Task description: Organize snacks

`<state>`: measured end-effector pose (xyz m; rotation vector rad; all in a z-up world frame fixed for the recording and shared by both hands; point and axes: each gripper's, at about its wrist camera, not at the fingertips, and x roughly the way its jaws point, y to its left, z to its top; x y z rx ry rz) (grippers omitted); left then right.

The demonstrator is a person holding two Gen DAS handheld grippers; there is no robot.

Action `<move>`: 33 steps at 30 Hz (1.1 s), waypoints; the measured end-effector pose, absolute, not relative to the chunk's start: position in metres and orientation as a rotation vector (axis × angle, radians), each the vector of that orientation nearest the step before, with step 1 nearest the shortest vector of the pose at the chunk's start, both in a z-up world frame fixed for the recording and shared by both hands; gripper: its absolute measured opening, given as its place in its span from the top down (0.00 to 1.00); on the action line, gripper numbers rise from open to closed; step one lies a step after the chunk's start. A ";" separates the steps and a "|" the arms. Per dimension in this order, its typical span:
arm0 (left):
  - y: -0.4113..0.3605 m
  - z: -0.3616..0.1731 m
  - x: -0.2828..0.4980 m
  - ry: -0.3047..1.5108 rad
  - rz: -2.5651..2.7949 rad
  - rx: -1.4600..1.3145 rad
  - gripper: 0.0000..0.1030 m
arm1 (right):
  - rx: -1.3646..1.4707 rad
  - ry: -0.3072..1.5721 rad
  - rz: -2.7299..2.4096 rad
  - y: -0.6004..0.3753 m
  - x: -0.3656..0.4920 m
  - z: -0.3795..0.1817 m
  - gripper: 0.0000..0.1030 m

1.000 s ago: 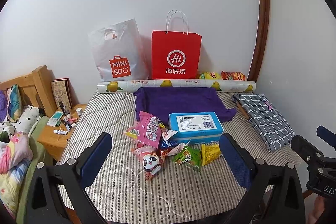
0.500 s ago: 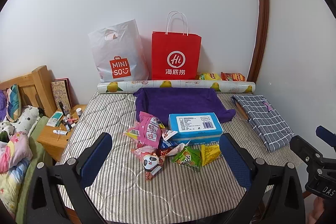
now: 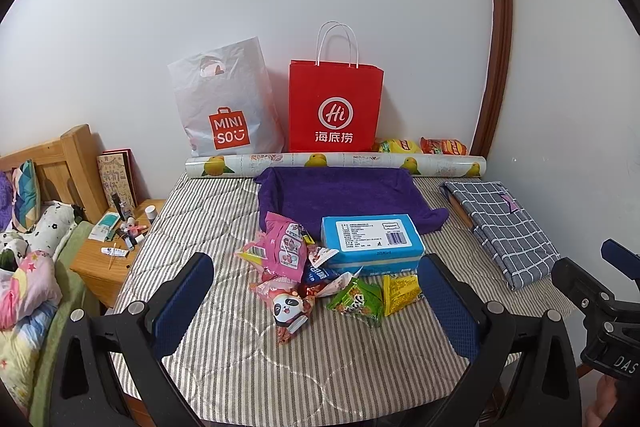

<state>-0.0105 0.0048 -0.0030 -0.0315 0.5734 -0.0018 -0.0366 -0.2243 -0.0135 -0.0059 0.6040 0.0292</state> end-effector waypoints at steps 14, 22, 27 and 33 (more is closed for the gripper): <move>-0.002 -0.002 -0.005 0.574 -0.014 -0.025 0.00 | -0.018 0.618 0.043 -0.213 -0.030 -0.021 0.00; 0.006 -0.013 0.008 0.594 -0.014 -0.034 0.00 | -0.024 0.646 0.052 -0.208 -0.018 -0.033 0.00; 0.018 -0.029 0.024 0.628 -0.001 -0.038 0.00 | -0.018 0.674 0.051 -0.212 -0.005 -0.048 0.00; 0.037 -0.054 0.044 0.679 0.012 -0.060 0.00 | 0.008 0.739 0.029 -0.222 0.020 -0.074 0.00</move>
